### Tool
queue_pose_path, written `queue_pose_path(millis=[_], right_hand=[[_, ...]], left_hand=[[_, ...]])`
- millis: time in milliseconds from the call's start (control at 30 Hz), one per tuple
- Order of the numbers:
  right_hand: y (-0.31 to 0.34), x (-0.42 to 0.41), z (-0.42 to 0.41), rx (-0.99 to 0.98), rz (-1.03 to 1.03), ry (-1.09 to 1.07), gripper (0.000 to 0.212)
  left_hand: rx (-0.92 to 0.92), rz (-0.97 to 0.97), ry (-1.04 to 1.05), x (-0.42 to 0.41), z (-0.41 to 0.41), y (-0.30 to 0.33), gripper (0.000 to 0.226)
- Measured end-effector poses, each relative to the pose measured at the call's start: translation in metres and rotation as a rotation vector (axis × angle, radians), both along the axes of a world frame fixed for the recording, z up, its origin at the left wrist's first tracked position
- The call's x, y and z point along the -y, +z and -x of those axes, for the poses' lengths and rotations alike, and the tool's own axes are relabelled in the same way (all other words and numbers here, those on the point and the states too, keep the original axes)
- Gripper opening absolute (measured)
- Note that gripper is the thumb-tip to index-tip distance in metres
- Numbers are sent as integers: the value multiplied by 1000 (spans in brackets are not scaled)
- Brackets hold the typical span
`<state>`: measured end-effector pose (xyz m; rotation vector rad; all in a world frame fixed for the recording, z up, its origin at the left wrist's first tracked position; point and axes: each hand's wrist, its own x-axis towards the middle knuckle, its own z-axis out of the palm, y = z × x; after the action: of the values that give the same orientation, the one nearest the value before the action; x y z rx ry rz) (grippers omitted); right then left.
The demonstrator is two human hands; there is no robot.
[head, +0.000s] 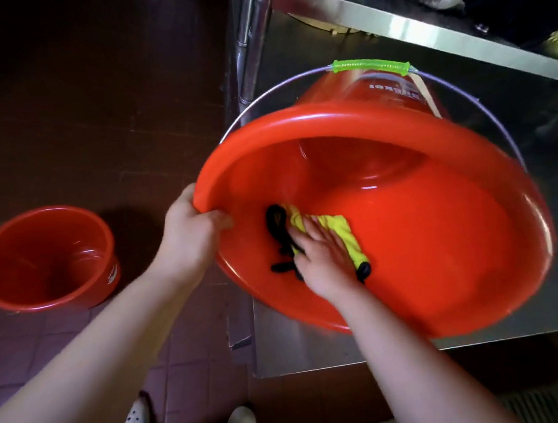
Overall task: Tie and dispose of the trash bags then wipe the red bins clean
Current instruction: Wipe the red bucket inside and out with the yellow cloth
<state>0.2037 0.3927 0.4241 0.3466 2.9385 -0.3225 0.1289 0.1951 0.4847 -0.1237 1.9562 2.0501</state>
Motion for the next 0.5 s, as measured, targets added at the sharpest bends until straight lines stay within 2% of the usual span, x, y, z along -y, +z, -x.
queue_pose_path(millis=[167, 267, 400, 500], right_hand=[[0, -30, 63, 55, -45, -148, 56], [0, -39, 84, 119, -94, -163, 56], [-4, -21, 74, 70, -84, -159, 58], [-8, 11, 40, -19, -38, -64, 61]], left_hand=[[-42, 72, -30, 8, 11, 2, 42], [-10, 57, 57, 8, 3, -22, 33], [113, -29, -49, -2, -37, -66, 16], [105, 3, 27, -8, -46, -78, 16]])
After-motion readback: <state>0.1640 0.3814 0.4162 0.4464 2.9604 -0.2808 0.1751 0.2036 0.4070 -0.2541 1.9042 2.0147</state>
